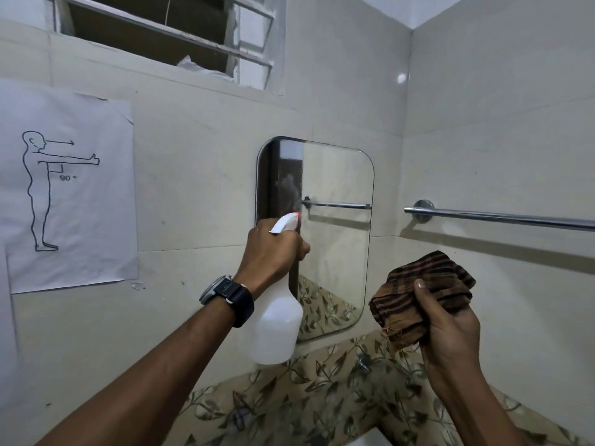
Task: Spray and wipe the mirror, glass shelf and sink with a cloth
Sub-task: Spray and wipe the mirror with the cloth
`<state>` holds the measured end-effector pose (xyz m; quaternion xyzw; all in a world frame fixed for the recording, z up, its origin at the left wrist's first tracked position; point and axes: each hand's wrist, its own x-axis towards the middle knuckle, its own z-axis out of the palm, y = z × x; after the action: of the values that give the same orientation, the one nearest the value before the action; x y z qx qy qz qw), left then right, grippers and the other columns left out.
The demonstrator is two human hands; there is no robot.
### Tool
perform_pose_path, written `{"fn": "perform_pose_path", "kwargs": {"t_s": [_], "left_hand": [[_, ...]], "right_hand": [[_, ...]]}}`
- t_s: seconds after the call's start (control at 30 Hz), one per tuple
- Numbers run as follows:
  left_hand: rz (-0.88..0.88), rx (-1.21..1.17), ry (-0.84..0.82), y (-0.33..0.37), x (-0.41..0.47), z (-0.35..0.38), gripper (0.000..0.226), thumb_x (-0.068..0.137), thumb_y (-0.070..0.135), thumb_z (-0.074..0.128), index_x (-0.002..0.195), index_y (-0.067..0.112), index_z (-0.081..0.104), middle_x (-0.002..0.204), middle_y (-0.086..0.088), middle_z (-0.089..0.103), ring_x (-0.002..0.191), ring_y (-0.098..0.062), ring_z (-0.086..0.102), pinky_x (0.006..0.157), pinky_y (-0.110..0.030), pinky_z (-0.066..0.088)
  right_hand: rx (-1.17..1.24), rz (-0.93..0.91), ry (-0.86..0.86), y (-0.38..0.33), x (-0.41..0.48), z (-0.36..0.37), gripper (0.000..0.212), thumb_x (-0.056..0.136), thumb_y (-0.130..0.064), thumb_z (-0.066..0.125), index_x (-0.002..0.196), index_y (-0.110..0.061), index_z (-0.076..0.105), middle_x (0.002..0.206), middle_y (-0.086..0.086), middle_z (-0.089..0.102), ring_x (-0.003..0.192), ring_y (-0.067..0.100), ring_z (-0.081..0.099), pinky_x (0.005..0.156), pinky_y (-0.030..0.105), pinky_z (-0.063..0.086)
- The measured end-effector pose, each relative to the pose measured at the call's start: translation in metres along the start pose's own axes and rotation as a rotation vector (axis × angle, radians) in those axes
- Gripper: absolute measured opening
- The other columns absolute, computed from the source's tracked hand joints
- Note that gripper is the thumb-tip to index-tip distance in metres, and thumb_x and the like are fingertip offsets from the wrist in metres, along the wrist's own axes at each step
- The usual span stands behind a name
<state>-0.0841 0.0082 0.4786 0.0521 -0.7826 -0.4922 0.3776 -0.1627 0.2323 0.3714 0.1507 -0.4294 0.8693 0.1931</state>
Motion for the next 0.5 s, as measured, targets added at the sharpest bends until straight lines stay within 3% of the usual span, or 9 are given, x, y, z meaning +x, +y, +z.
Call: {"fn": "perform_pose_path", "kwargs": {"t_s": [0.07, 0.17, 0.23, 0.33, 0.4, 0.47, 0.5], "left_hand": [[-0.004, -0.044, 0.006, 0.004, -0.004, 0.006, 0.021, 0.073, 0.014, 0.056, 0.073, 0.001, 0.072, 0.075, -0.014, 0.076, 0.075, -0.032, 0.070, 0.084, -0.049, 0.061], [-0.004, -0.057, 0.067, 0.006, -0.003, 0.014, 0.030, 0.068, 0.013, 0.051, 0.081, -0.007, 0.070, 0.076, -0.025, 0.072, 0.076, -0.045, 0.065, 0.074, -0.051, 0.060], [-0.007, -0.042, 0.084, 0.004, 0.000, 0.016, 0.025, 0.071, 0.007, 0.055, 0.085, -0.009, 0.069, 0.077, -0.019, 0.070, 0.072, -0.036, 0.056, 0.066, -0.043, 0.052], [0.010, -0.011, 0.007, 0.000, -0.003, 0.019, 0.019, 0.061, 0.014, 0.054, 0.078, 0.008, 0.060, 0.089, -0.025, 0.075, 0.077, -0.025, 0.055, 0.077, -0.049, 0.055], [0.007, 0.029, -0.033, -0.006, -0.008, 0.021, 0.020, 0.060, 0.017, 0.051, 0.075, 0.008, 0.061, 0.086, -0.021, 0.077, 0.077, -0.030, 0.062, 0.087, -0.051, 0.057], [-0.013, 0.074, -0.071, -0.020, -0.010, 0.024, 0.029, 0.068, 0.021, 0.048, 0.073, -0.003, 0.063, 0.080, -0.022, 0.076, 0.084, -0.040, 0.068, 0.084, -0.052, 0.056], [-0.030, 0.084, -0.089, -0.027, -0.011, 0.025, 0.029, 0.073, 0.024, 0.047, 0.071, 0.000, 0.063, 0.080, -0.025, 0.074, 0.084, -0.043, 0.069, 0.081, -0.053, 0.057]], "right_hand": [[-0.010, 0.010, 0.003, 0.002, 0.000, -0.003, 0.047, 0.077, -0.021, 0.077, 0.120, -0.004, 0.068, 0.110, 0.011, 0.076, 0.096, 0.026, 0.075, 0.077, 0.033, 0.063], [-0.028, 0.026, 0.032, 0.004, 0.001, -0.010, 0.036, 0.086, -0.014, 0.076, 0.120, -0.004, 0.068, 0.112, 0.013, 0.076, 0.100, 0.030, 0.074, 0.087, 0.041, 0.059], [-0.033, 0.033, 0.059, 0.004, 0.000, -0.016, 0.033, 0.088, -0.013, 0.075, 0.119, -0.004, 0.069, 0.112, 0.013, 0.076, 0.101, 0.030, 0.074, 0.088, 0.042, 0.059], [-0.043, 0.019, 0.068, 0.003, -0.001, -0.022, 0.025, 0.087, -0.013, 0.075, 0.111, -0.010, 0.071, 0.105, 0.008, 0.078, 0.094, 0.024, 0.076, 0.076, 0.032, 0.063], [-0.051, 0.011, 0.075, 0.003, -0.002, -0.026, 0.019, 0.088, -0.010, 0.074, 0.107, -0.013, 0.071, 0.104, 0.006, 0.078, 0.093, 0.022, 0.076, 0.074, 0.029, 0.062], [-0.065, 0.015, 0.087, 0.006, -0.003, -0.028, 0.015, 0.090, -0.008, 0.073, 0.103, -0.015, 0.072, 0.105, 0.007, 0.077, 0.094, 0.023, 0.075, 0.079, 0.033, 0.061], [-0.072, 0.019, 0.091, 0.007, -0.004, -0.028, 0.014, 0.090, -0.008, 0.073, 0.102, -0.015, 0.072, 0.104, 0.007, 0.078, 0.096, 0.025, 0.075, 0.083, 0.037, 0.060]]}}
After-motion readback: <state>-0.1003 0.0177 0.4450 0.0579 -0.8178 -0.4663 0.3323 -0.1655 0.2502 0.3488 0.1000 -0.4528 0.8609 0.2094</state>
